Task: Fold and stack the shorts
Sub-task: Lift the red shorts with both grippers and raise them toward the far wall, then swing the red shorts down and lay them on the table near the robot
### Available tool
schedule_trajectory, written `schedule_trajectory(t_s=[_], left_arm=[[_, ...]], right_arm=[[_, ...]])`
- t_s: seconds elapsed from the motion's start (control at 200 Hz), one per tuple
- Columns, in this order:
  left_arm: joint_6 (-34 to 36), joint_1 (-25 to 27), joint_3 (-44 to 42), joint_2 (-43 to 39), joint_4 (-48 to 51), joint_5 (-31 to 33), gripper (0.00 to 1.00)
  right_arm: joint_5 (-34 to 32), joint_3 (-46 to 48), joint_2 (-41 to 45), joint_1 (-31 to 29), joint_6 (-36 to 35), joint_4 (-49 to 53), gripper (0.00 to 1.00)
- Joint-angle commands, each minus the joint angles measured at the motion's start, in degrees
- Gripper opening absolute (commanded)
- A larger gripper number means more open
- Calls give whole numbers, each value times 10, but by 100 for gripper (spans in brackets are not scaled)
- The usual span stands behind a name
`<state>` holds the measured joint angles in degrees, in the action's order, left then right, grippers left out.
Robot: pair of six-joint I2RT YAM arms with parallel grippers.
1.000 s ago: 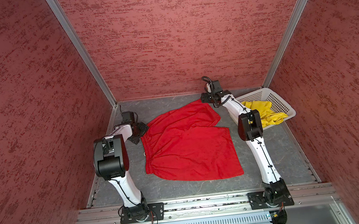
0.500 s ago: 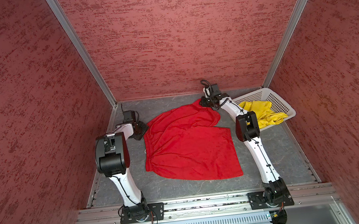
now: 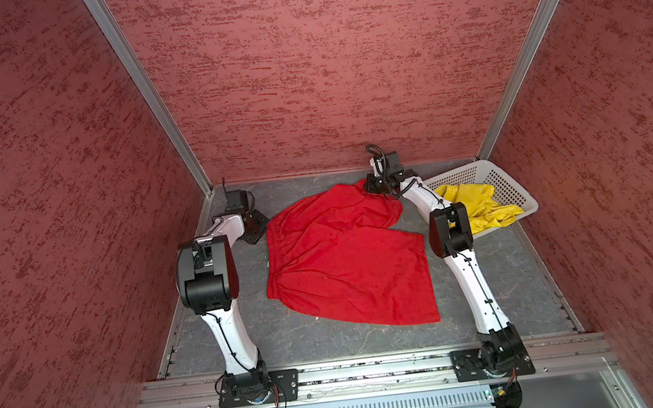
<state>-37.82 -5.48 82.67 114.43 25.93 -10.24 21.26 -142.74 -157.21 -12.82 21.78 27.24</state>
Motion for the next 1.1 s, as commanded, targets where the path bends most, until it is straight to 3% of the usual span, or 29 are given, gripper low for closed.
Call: schedule_trajectory(t_s=[0.0,0.205,0.356,0.451,0.561,0.656,0.852,1.097], left_arm=[[15,-3,99,20,15,-8,0],[-3,-8,346,42,68,-55,0],[-20,-13,512,45,107,-81,0],[-35,-24,559,28,101,-101,0],[-44,-45,545,-17,90,-118,0],[-46,-63,449,-85,73,-139,0],[-74,-104,20,-348,-67,-161,0],[-18,-114,-351,-613,36,-143,0]], right_arm=[[-8,-38,63,24,50,-55,0],[38,-54,127,60,190,-186,0],[58,-57,193,67,241,-265,0],[76,-55,235,69,256,-287,0],[106,-10,300,70,254,-293,0],[134,149,395,69,277,-378,0],[151,555,617,57,302,-527,0],[97,1009,844,-1,299,-524,0]])
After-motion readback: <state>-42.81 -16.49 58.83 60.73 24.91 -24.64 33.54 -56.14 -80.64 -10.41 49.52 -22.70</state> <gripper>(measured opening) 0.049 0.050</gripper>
